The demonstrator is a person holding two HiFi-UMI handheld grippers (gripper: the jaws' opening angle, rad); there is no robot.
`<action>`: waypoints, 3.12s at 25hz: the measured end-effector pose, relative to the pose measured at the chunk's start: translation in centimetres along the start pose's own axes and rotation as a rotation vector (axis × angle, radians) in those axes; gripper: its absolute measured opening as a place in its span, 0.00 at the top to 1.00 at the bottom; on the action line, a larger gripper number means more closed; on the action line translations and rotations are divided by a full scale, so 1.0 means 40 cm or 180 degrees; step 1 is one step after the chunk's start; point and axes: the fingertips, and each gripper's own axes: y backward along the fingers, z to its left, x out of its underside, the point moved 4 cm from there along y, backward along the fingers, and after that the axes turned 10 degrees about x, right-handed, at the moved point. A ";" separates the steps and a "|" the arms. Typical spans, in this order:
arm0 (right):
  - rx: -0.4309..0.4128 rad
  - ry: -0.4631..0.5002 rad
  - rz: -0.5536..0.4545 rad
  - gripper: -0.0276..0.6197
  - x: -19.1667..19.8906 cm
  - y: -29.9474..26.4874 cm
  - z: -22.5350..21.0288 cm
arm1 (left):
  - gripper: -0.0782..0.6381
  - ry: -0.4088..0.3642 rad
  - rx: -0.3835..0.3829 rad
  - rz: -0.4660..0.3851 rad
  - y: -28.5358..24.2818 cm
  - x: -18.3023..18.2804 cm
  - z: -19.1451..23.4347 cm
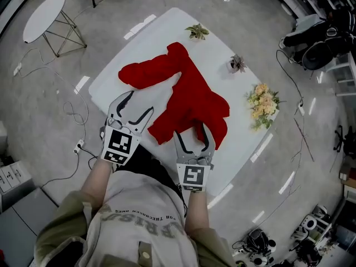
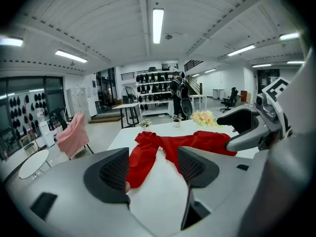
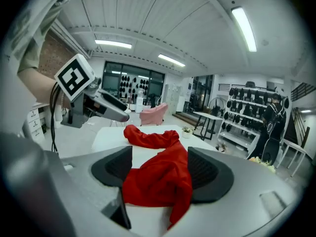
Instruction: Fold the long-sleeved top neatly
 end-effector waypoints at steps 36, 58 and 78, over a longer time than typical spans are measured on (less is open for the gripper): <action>-0.0728 -0.0420 0.0672 0.87 0.012 0.102 -0.049 | 0.84 0.0043 -0.0650 0.0805 0.099 0.153 0.272; -0.0017 -0.0557 0.1724 0.37 0.168 -0.182 -0.394 | 0.49 0.0099 0.0079 0.1773 0.059 0.306 0.276; -0.0945 0.0475 0.1888 0.84 0.179 -0.313 -0.178 | 0.47 -0.0559 0.1924 0.1152 -0.226 -0.058 0.132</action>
